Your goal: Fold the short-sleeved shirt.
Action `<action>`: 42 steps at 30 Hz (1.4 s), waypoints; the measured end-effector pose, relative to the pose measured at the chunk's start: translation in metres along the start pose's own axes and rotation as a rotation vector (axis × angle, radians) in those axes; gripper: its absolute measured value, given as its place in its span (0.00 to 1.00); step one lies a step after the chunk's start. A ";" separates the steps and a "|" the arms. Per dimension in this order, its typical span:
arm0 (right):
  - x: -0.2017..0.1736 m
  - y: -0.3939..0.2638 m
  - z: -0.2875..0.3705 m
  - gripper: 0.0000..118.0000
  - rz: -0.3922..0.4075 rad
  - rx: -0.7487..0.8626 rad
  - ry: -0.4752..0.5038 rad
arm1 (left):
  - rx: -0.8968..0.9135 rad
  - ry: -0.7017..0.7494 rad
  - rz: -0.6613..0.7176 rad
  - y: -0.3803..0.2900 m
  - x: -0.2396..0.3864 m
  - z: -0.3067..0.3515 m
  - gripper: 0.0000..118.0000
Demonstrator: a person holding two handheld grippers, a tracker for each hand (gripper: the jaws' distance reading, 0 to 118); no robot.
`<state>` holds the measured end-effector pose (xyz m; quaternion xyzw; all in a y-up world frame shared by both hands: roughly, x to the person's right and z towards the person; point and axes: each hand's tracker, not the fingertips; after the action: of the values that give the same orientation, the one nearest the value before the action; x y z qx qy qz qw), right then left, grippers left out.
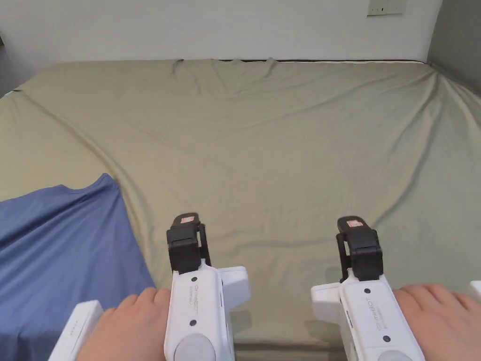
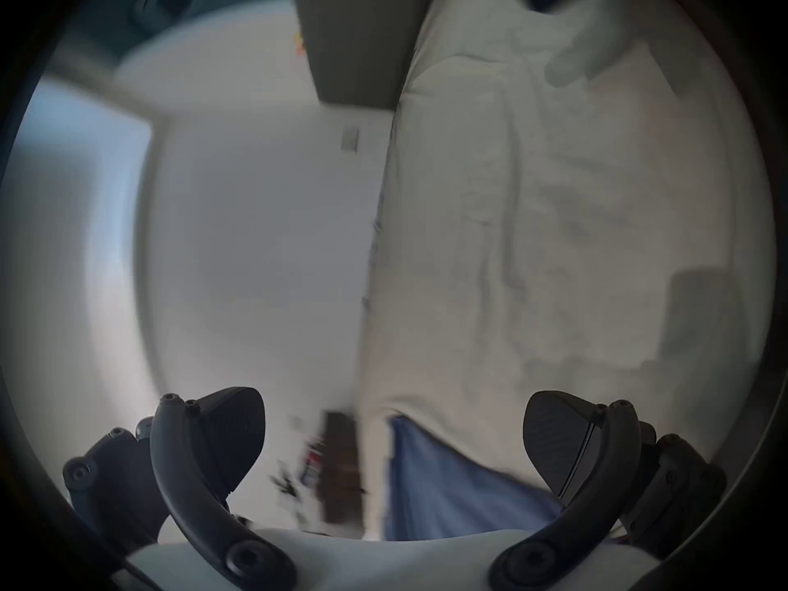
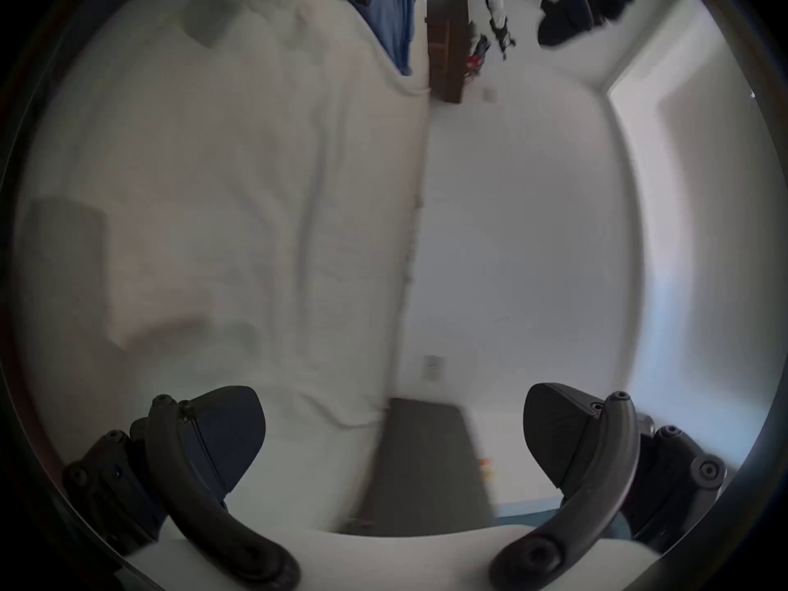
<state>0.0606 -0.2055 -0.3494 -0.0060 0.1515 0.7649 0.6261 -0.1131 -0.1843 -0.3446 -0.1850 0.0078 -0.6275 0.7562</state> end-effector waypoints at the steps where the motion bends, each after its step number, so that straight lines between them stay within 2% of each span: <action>1: 0.008 -0.002 -0.003 1.00 -0.090 -0.019 0.043 | 0.000 0.000 0.042 -0.004 -0.007 -0.002 0.98; 2: 0.021 -0.007 -0.006 1.00 -0.222 -0.054 0.020 | 0.024 0.030 0.146 -0.004 -0.020 -0.003 0.98; 3: 0.038 -0.015 -0.006 1.00 -0.404 -0.046 -0.047 | 0.074 0.079 0.357 -0.006 -0.040 -0.003 0.98; 4: 0.075 -0.040 0.000 1.00 -0.758 -0.005 -0.130 | 0.107 0.086 0.615 -0.011 -0.066 -0.004 0.98; 5: 0.106 -0.075 0.005 1.00 -1.262 0.036 -0.138 | 0.088 0.074 0.919 -0.023 -0.097 -0.006 0.98; 6: 0.118 -0.119 0.008 1.00 -1.780 0.104 -0.049 | 0.082 0.010 1.277 -0.044 -0.122 -0.007 0.99; 7: 0.109 -0.154 0.009 1.00 -2.190 0.234 0.053 | 0.137 -0.098 1.607 -0.069 -0.140 -0.008 1.00; 8: 0.099 -0.173 0.008 1.00 -2.597 0.231 0.231 | 0.193 -0.209 1.879 -0.094 -0.146 -0.013 1.00; 9: 0.100 -0.170 0.014 1.00 -2.439 0.226 0.041 | 0.163 -0.226 1.943 -0.099 -0.151 -0.014 1.00; 10: 0.108 -0.164 0.019 1.00 -2.283 0.151 -0.061 | 0.112 -0.159 1.887 -0.100 -0.148 -0.016 1.00; 11: 0.113 -0.155 0.022 1.00 -2.053 0.133 -0.132 | 0.089 -0.080 1.785 -0.098 -0.145 -0.016 1.00; 12: 0.111 -0.146 0.018 1.00 -1.840 0.155 -0.157 | 0.091 -0.016 1.620 -0.092 -0.140 -0.015 1.00; 13: 0.113 -0.145 0.018 1.00 -1.824 0.188 -0.172 | 0.112 0.000 1.516 -0.075 -0.137 -0.006 1.00; 14: 0.113 -0.145 0.015 1.00 -1.916 0.120 -0.098 | 0.133 -0.010 1.460 -0.070 -0.135 -0.003 1.00; 15: 0.119 -0.132 0.020 1.00 -1.939 0.076 -0.109 | 0.164 -0.045 1.462 -0.066 -0.135 0.001 1.00; 17: 0.123 -0.117 0.025 1.00 -1.926 0.041 -0.110 | 0.168 -0.050 1.489 -0.061 -0.137 0.003 1.00; 27: 0.142 -0.072 0.049 1.00 -1.860 0.018 -0.119 | 0.165 -0.058 1.454 -0.066 -0.136 -0.007 1.00; 28: 0.139 -0.102 0.035 1.00 -1.856 0.017 -0.120 | 0.164 -0.054 1.449 -0.066 -0.136 -0.008 1.00; 38: 0.147 -0.096 0.039 1.00 -1.810 0.007 -0.118 | 0.155 -0.043 1.438 -0.070 -0.132 -0.012 1.00; 40: 0.123 -0.127 0.018 1.00 -1.812 0.013 -0.114 | 0.161 -0.050 1.431 -0.071 -0.133 -0.012 1.00; 42: 0.122 -0.133 0.016 1.00 -1.818 0.016 -0.111 | 0.164 -0.056 1.422 -0.069 -0.131 -0.009 1.00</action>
<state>0.1644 -0.0621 -0.3878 -0.0819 0.0635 -0.0252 0.9943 -0.2085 -0.0723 -0.3622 -0.0936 0.0598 0.0239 0.9935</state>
